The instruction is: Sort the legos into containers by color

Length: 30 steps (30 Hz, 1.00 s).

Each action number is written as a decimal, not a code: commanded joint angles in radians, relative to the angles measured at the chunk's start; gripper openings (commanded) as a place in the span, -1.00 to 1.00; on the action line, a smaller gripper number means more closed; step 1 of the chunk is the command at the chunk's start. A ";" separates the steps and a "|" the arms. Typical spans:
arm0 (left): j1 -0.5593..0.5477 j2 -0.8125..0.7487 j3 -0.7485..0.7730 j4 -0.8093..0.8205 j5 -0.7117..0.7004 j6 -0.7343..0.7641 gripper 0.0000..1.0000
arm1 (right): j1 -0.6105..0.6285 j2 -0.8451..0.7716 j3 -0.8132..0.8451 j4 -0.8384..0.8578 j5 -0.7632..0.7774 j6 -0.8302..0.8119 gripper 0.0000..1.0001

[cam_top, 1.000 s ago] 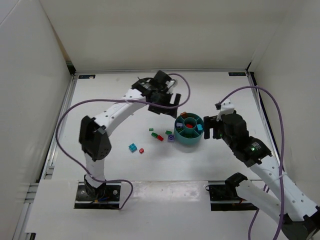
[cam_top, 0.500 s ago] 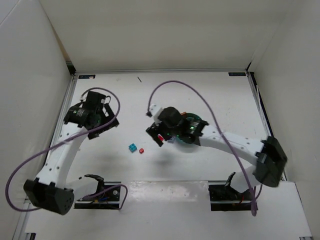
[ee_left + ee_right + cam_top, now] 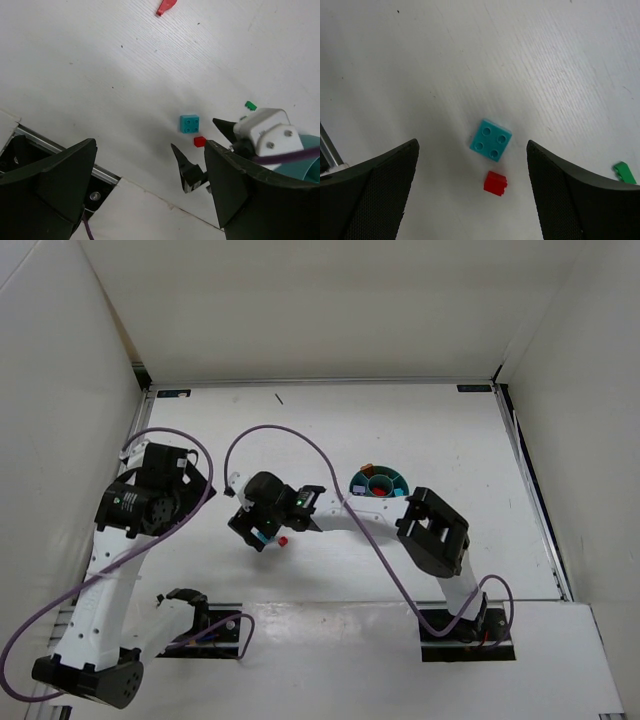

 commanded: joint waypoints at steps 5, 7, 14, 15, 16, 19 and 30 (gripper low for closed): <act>0.004 -0.070 0.026 -0.139 -0.035 -0.007 0.98 | 0.011 0.093 0.124 -0.017 0.033 0.055 0.79; 0.005 -0.070 0.027 -0.142 -0.042 -0.002 0.98 | 0.011 0.096 0.121 -0.024 0.071 0.061 0.72; 0.005 -0.063 0.014 -0.130 -0.042 -0.004 0.98 | 0.014 0.148 0.135 -0.082 0.125 0.053 0.67; 0.005 -0.061 0.011 -0.124 -0.039 -0.004 0.98 | 0.016 0.154 0.139 -0.091 0.125 0.046 0.64; 0.004 -0.061 0.008 -0.119 -0.035 0.001 0.98 | 0.017 0.154 0.136 -0.091 0.130 0.047 0.64; 0.007 -0.061 -0.006 -0.110 -0.033 0.001 0.98 | 0.023 0.157 0.118 -0.091 0.130 0.064 0.61; 0.005 -0.058 -0.061 -0.064 0.016 -0.001 0.98 | 0.051 0.160 0.093 -0.094 0.139 0.070 0.01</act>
